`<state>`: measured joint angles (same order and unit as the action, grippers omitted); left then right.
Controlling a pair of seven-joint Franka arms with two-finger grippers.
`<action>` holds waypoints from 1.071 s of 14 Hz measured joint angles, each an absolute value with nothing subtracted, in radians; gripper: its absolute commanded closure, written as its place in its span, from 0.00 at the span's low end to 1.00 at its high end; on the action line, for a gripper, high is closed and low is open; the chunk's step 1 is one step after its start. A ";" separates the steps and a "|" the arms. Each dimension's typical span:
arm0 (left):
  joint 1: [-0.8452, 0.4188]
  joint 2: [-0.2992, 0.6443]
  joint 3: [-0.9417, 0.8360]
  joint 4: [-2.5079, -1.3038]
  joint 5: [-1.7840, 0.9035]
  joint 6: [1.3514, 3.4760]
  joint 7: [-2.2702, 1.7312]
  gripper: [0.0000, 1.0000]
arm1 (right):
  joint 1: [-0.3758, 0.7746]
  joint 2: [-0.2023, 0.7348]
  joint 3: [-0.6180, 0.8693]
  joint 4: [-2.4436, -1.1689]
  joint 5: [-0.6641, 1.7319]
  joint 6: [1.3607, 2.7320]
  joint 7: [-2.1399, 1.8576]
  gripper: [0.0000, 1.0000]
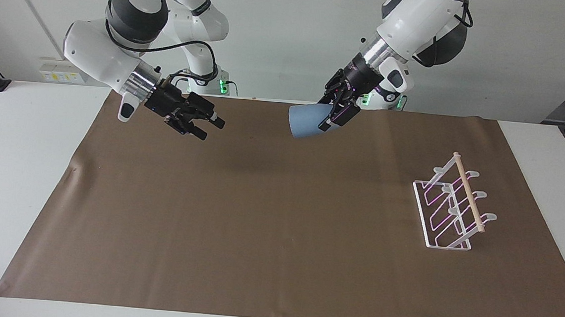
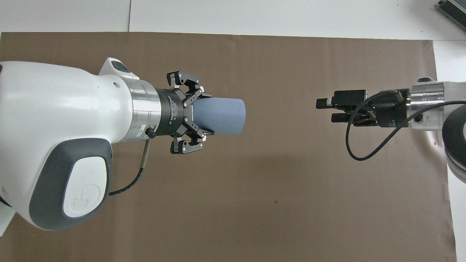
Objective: Hang cup on cup holder
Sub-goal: 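Carry the cup with the left gripper while the right gripper withdraws, then move the cup with the left gripper over the wire rack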
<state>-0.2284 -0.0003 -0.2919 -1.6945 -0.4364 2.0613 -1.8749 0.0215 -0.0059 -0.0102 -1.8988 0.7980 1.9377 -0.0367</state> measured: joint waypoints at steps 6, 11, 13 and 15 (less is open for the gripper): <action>-0.228 -0.065 -0.292 -1.831 -0.218 2.055 -1.829 1.00 | 0.029 0.032 -0.008 -1.869 0.303 2.001 -0.013 0.00; -0.165 -0.107 -0.287 -1.901 -0.087 2.011 -1.638 1.00 | 0.028 0.015 -0.012 -1.844 0.098 2.003 -0.013 0.00; -0.118 -0.110 -0.285 -1.904 -0.042 1.996 -1.552 1.00 | 0.019 -0.002 -0.014 -1.814 0.064 1.941 -0.013 0.00; -0.080 -0.110 -0.285 -1.904 0.025 1.987 -1.457 1.00 | -0.002 -0.013 -0.015 -1.745 0.052 1.840 -0.013 0.00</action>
